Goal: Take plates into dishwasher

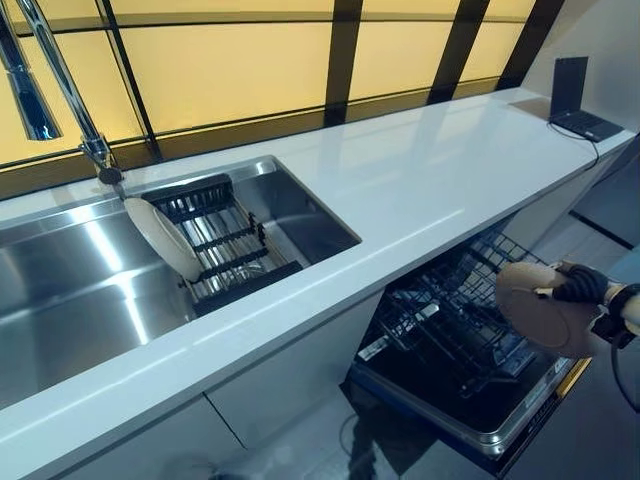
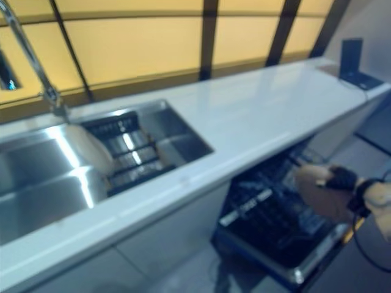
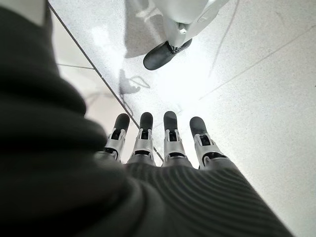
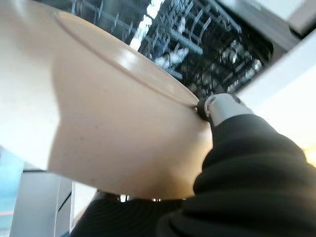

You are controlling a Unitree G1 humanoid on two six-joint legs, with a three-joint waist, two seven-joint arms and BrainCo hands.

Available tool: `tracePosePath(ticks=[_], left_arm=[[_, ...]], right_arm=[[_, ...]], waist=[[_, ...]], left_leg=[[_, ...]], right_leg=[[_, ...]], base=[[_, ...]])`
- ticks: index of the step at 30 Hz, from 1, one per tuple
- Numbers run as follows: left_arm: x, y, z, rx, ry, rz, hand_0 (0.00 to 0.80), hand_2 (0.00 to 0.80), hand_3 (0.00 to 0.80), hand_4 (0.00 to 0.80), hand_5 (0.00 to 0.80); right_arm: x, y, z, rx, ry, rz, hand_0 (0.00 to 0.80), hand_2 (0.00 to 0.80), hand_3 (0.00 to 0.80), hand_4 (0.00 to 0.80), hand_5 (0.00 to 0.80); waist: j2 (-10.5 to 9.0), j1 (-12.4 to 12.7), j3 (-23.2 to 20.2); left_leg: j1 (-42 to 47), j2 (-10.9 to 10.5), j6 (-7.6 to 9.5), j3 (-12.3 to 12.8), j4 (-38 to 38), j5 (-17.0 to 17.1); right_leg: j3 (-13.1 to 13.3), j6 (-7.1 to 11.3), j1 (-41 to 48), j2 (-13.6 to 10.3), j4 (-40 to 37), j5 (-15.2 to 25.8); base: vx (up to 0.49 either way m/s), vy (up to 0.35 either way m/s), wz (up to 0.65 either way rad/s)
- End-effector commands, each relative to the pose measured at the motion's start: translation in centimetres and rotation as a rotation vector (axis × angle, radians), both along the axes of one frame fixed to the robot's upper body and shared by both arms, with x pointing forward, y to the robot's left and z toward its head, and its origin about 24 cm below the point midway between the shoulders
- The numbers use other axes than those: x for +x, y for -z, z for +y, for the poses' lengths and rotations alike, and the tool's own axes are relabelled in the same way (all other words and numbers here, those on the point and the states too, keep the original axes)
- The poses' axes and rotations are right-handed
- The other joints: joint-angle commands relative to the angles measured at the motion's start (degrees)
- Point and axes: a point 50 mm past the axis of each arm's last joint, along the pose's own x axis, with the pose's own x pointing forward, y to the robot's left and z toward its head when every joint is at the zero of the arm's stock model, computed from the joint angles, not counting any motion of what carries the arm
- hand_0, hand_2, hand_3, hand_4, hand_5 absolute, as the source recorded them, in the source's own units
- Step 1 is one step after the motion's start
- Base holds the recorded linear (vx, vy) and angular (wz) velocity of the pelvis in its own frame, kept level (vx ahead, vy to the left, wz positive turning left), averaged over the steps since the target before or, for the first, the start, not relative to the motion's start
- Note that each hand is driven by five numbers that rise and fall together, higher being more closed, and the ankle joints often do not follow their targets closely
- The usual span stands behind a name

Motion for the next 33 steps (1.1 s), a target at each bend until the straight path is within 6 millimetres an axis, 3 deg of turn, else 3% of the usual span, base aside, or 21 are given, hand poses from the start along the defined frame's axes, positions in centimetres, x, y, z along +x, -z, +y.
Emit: tracePosePath(ticks=[1,17,33], left_arm=[[1.4,-0.4,0.6,0.019,0.038,-0.008,0.0,0.0,0.0,0.0,0.0],[3.7,-0.6,-0.2,-0.004,0.053,-0.069,0.0,0.0,0.0,0.0,0.0],[5.8,-0.8,-1.0,-0.02,0.064,-0.125,0.0,0.0,0.0,0.0,0.0]], right_arm=[[2.4,-2.8,1.4,-0.015,-0.037,-0.159,0.8,0.8,0.8,0.8,0.8],[4.6,-2.3,3.5,-0.059,-0.067,-0.214,0.8,0.8,0.8,0.8,0.8],[5.9,-1.2,3.7,-0.104,-0.033,-0.158,0.8,0.8,0.8,0.8,0.8]], waist=[[0.48,2.18,0.59],[3.07,2.83,3.37],[5.34,3.43,6.21]], left_leg=[[1.89,0.61,0.34,-2.34,-0.04,-5.56],[-0.15,-0.11,0.22,-4.17,-0.04,-5.03],[-2.23,-1.01,0.04,-5.52,-0.04,-4.36]], right_leg=[[-1.78,5.62,-0.26,-1.43,0.11,-1.17],[-2.22,5.31,-1.95,-2.42,0.11,-1.07],[-2.6,5.0,-3.82,-3.19,0.11,-0.73]], base=[[0.0,0.0,0.0],[-0.03,-0.006,0.04],[-0.03,-0.001,0.03]])
